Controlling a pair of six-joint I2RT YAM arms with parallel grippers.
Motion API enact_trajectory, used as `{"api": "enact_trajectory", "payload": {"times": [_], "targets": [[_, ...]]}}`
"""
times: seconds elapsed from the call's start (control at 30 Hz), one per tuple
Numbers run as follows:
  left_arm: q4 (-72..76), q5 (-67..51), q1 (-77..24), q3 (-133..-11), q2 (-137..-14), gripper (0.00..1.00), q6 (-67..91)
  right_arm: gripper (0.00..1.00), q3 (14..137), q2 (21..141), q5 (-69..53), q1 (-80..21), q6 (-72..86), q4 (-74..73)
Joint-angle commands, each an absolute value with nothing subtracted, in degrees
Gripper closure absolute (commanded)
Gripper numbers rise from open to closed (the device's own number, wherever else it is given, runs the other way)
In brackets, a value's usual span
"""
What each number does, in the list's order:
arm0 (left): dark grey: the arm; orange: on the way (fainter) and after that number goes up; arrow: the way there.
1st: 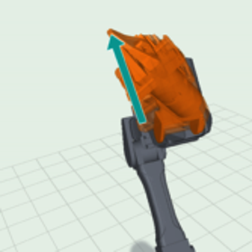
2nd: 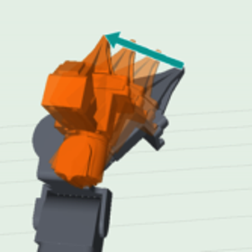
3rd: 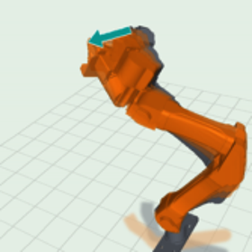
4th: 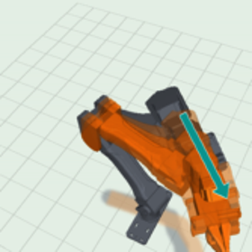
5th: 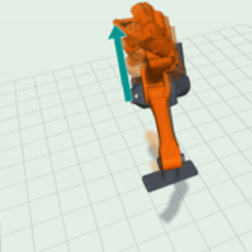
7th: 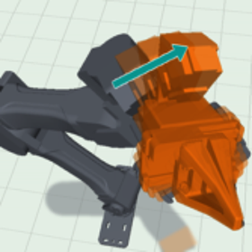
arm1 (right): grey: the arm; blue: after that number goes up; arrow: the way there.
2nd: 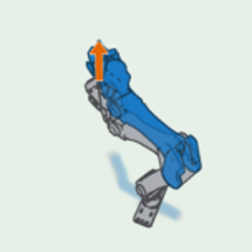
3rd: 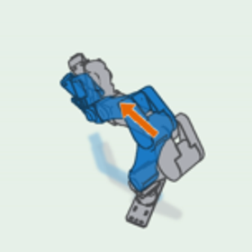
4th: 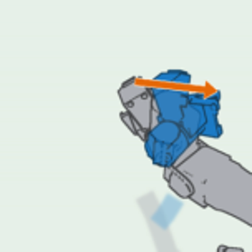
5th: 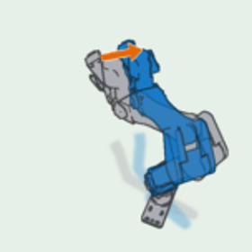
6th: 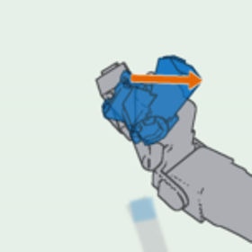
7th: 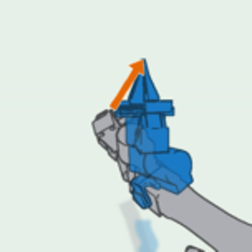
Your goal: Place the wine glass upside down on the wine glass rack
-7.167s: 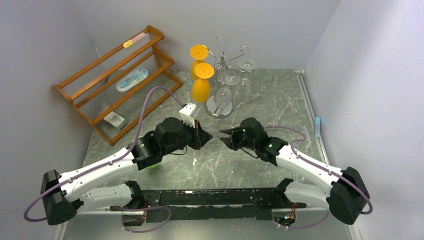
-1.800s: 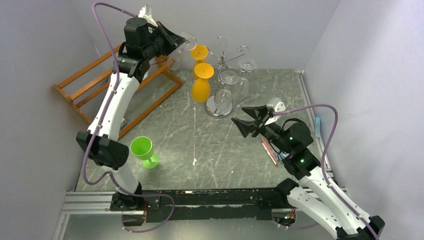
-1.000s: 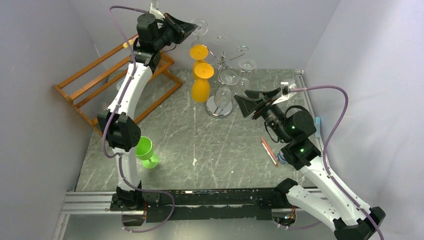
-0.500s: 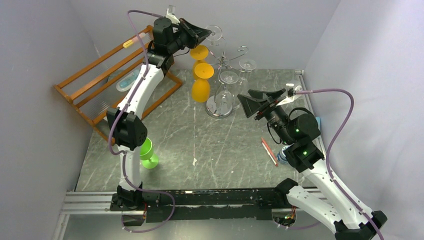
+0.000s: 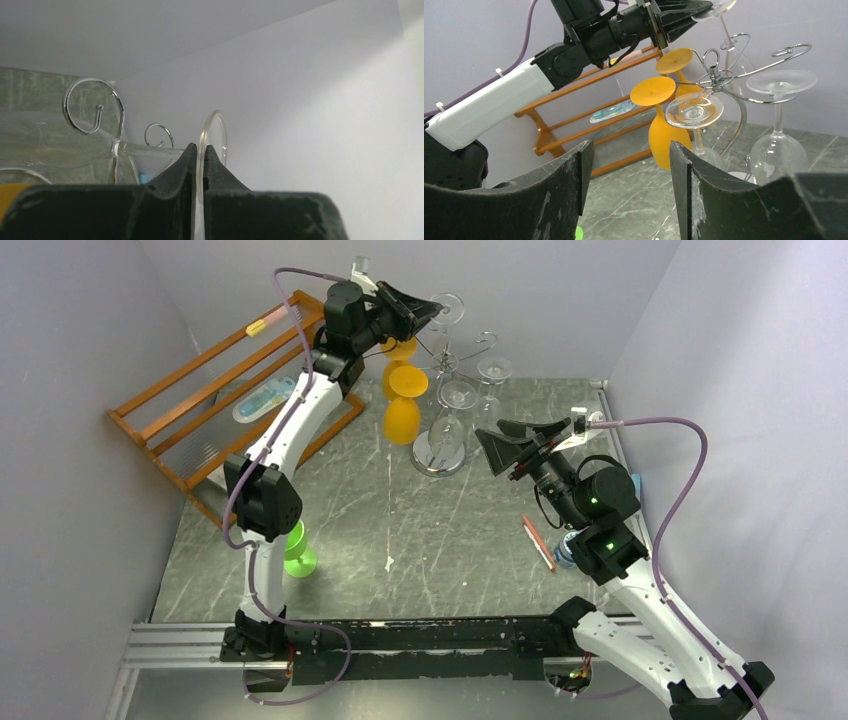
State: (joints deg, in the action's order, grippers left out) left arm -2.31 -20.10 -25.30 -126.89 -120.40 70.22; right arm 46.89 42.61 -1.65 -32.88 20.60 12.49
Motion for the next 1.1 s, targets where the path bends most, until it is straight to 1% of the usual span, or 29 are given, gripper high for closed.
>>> {"api": "enact_trajectory", "payload": {"times": [0.0, 0.13, 0.27, 0.57, 1.07], "targets": [[6.06, -19.09, -26.30, -127.52, -122.99, 0.95, 71.83, 0.40, 46.32, 42.02, -0.86, -32.73, 20.08, 11.97], [11.54, -17.26, -26.54, -125.40, -123.06, 0.95, 71.47, 0.40, 46.45, 41.79, -0.97, -32.74, 20.26, 11.59], [13.21, -15.56, -26.53, -125.30, -123.67, 0.95, 70.67, 0.40, 46.54, 41.47, -1.06, -32.72, 20.16, 11.01], [7.83, -10.15, -26.44, -127.68, -124.99, 0.95, 67.50, 0.40, 47.12, 41.37, -1.15, -32.71, 19.79, 10.28], [6.53, -7.53, -25.49, -128.32, -125.77, 0.95, 67.49, 0.40, 46.67, 41.09, -1.27, -32.72, 20.74, 10.70]]}}
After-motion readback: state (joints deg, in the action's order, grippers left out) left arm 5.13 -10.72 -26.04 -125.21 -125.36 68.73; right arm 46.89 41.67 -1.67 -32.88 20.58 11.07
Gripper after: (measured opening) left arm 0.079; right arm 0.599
